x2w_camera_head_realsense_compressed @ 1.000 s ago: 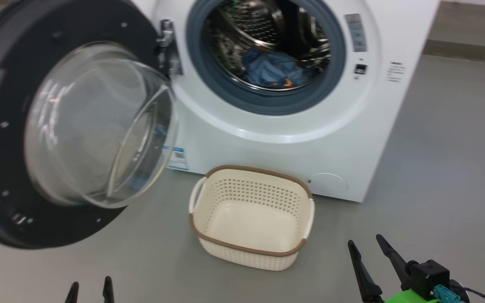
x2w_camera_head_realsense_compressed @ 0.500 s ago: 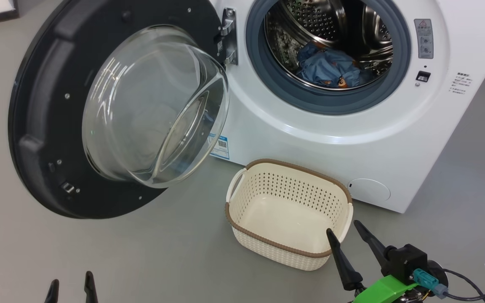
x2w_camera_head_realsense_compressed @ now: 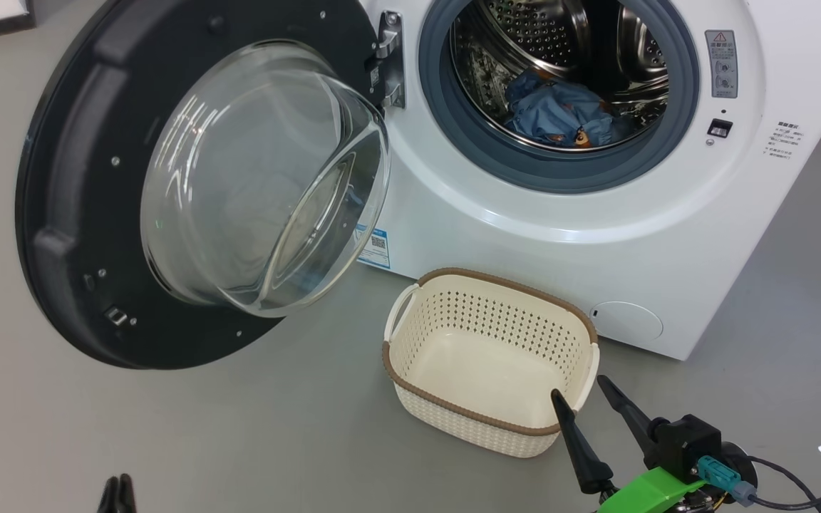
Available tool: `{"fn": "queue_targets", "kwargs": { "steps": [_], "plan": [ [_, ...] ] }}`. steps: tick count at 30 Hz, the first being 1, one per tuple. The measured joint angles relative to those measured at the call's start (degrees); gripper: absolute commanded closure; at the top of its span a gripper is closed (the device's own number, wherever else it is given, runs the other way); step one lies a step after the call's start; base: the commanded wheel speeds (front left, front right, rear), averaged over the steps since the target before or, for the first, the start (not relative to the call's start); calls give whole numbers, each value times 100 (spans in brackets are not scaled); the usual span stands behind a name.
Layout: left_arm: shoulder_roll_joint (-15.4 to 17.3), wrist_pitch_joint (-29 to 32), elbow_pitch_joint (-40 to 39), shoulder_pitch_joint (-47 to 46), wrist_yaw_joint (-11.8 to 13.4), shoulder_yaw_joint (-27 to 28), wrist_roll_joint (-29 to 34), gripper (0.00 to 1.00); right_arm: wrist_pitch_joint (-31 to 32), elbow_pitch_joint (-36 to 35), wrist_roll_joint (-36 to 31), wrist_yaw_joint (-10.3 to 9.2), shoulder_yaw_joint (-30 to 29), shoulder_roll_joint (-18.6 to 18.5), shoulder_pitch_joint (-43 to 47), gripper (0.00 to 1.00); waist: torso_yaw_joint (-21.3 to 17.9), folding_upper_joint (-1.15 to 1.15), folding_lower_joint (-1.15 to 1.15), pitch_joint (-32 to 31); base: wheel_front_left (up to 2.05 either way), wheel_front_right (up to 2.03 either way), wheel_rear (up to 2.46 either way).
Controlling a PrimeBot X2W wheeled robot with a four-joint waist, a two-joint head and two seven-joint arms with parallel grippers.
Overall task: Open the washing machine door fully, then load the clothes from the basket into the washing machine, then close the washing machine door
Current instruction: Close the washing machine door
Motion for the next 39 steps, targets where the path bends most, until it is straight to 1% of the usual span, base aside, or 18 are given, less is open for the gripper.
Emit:
{"fn": "queue_targets", "kwargs": {
  "steps": [4, 7, 13, 17, 19, 22, 24, 26, 29, 30, 32, 33, 39],
  "plan": [
    [-2, 0, 20, 9, -1, 96, -181, 100, 0, -8, 0, 0, -35, -1, 4, 0, -3, 0, 0, -5, 0, 0, 0],
    [-2, 1, 82, 4, -13, 307, -436, 100, 0, -25, 0, 0, -79, -1, 19, 0, -2, 0, 0, -6, 0, 0, 0],
    [-12, 0, 185, -141, -130, 1053, -1414, 100, 0, -62, 0, 0, -130, -1, 21, 0, 18, 0, 0, 14, 0, 0, 0],
    [-31, 0, 176, -465, -310, 1702, -2119, 100, 0, -65, 0, 0, -137, -2, 23, 0, 41, 0, 0, 48, 0, 0, 0],
    [-10, 24, 244, -689, -426, 2036, -2669, 100, 0, -60, 0, 0, -134, -2, 23, 0, 56, 0, 0, 70, 0, 0, 0],
    [156, 338, 470, -1139, -577, 2563, -3650, 100, 0, -52, 0, 0, -130, -3, 23, 0, 78, 0, 0, 102, 0, 0, 0],
    [303, 647, 673, -1532, -608, 2929, -4409, 100, 0, -44, 0, 0, -125, -3, 21, 0, 91, 0, 0, 122, 0, 0, 0],
    [566, 936, 984, -1894, -606, 3238, -4941, 100, 0, -32, 0, 0, -115, -4, 21, 0, 98, 0, 0, 144, 0, 0, 0],
    [1072, 1368, 1627, -2454, -548, 3638, -5609, 100, 0, -23, -1, 0, -100, -7, 19, 0, 97, 0, 0, 188, 0, 0, 0],
    [1226, 1492, 1848, -2654, -545, 3713, -5783, 100, 0, -20, -4, 0, -98, -7, 19, 0, 95, 0, 0, 206, 0, 0, 0],
    [1482, 1682, 2252, -3070, -443, 3800, -6012, 100, 0, -18, -7, 0, -107, -7, 18, 0, 91, 0, 0, 241, 0, 0, 0],
    [1585, 1767, 2426, -3262, -442, 3816, -6100, 100, 0, -18, -9, 0, -121, -7, 18, 0, 88, 0, 0, 258, 0, 0, 0],
    [2064, 1924, 3441, -4348, -474, 3885, -6430, 100, 0, -37, -98, 0, -242, -10, 20, 0, 57, 0, 0, 364, 0, 0, 0]
  ]
}}
